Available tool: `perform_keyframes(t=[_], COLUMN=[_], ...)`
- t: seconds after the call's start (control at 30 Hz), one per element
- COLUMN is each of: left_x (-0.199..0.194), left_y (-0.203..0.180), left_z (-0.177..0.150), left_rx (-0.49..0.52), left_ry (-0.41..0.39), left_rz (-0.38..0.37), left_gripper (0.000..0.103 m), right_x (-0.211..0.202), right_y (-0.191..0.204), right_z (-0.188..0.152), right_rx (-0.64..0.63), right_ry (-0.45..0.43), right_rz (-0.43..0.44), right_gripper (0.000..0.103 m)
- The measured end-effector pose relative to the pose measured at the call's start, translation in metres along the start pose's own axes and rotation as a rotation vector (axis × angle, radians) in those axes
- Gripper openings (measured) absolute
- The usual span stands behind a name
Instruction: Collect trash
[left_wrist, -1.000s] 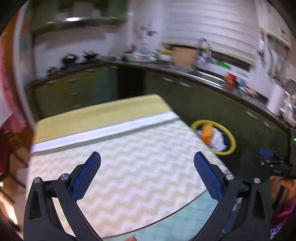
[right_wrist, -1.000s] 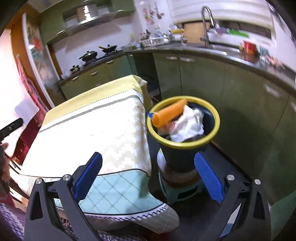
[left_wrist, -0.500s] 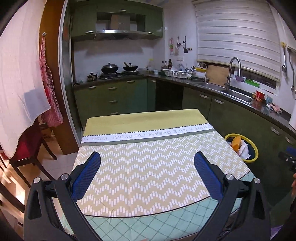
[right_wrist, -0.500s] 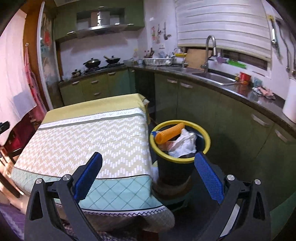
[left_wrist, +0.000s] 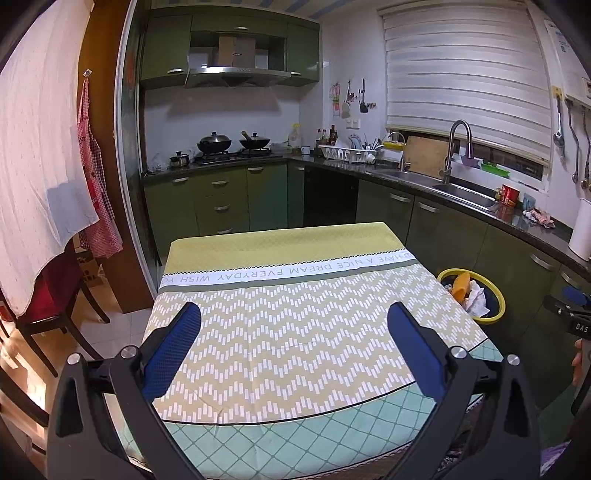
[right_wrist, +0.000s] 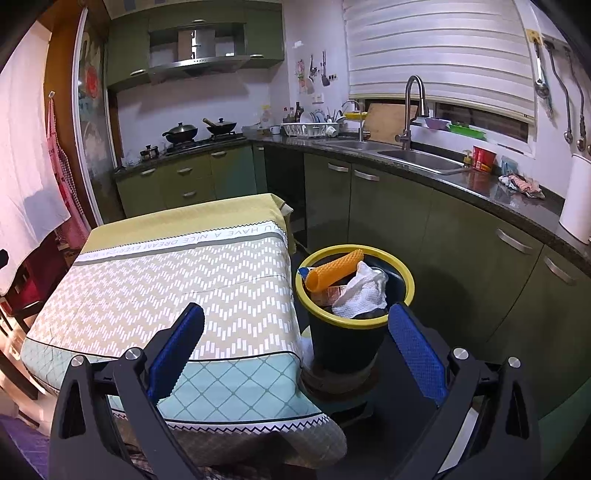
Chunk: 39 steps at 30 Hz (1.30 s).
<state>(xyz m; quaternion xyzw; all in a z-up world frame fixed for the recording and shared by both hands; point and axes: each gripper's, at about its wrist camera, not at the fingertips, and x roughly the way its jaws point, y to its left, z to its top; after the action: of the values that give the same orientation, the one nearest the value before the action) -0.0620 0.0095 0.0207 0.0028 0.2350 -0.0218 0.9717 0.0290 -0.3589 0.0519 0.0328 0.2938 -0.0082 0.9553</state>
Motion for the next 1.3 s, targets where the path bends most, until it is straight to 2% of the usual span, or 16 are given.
perform_keyframes(t=[1.3], left_x=[0.007], left_y=[-0.0065], left_z=[-0.0053], left_rx=[0.007], left_ry=[0.03], left_rz=[-0.015], left_gripper=[0.096], right_x=[0.0066], right_y=[0.0061], right_z=[0.0044], right_rx=[-0.002], right_ry=[-0.002], right_rz=[0.009], right_gripper=[0.098])
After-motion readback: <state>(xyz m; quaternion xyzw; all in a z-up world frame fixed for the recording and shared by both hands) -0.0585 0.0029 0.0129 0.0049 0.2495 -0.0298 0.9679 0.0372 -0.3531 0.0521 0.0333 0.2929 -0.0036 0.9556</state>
